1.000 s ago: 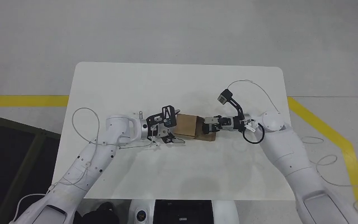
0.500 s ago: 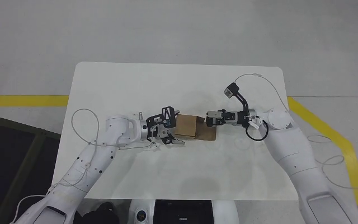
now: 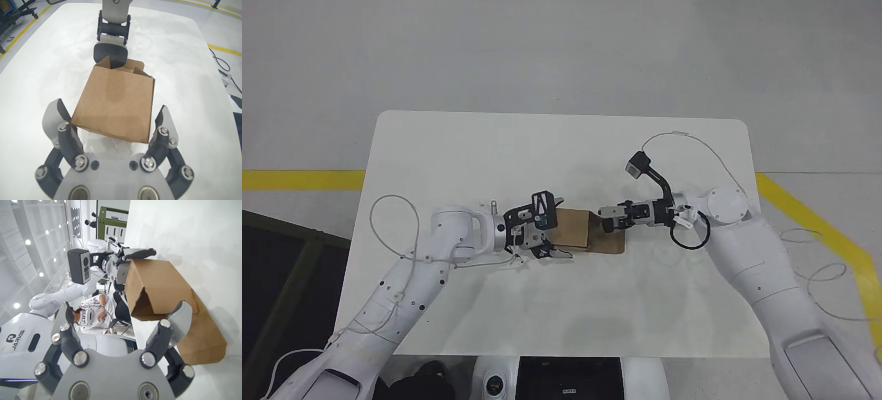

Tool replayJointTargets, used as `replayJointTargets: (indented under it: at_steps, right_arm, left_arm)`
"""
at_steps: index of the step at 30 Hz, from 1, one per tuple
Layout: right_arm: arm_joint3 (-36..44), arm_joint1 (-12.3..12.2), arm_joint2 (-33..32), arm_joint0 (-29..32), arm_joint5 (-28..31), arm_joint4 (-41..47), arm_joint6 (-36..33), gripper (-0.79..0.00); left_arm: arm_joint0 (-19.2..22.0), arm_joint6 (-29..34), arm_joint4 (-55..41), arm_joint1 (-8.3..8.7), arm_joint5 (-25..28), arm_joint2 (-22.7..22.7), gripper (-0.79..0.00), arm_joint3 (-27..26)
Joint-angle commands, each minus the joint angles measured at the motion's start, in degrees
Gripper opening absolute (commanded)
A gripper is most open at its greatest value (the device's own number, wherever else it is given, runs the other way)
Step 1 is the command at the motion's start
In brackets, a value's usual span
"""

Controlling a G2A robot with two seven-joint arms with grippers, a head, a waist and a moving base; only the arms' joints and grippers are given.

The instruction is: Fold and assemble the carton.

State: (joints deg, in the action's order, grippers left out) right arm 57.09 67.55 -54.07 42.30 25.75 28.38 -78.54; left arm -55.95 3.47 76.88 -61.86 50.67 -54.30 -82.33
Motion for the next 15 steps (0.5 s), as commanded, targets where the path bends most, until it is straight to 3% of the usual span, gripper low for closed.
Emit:
replayJointTargets:
  at_steps: [1,15]
  right_arm:
    - [1.0,-0.26,0.27,0.51,-0.46,-0.06,-0.46,0.0]
    - [0.42,-0.58,2.25,2.1,-0.82,3.26,-0.81,0.0]
  left_arm:
    - [-0.07,0.08,0.03,-0.01,0.02,0.03,0.0,-0.01]
    - [-0.15,0.5,-0.19,-0.14,0.11,0.17,0.0,-0.15]
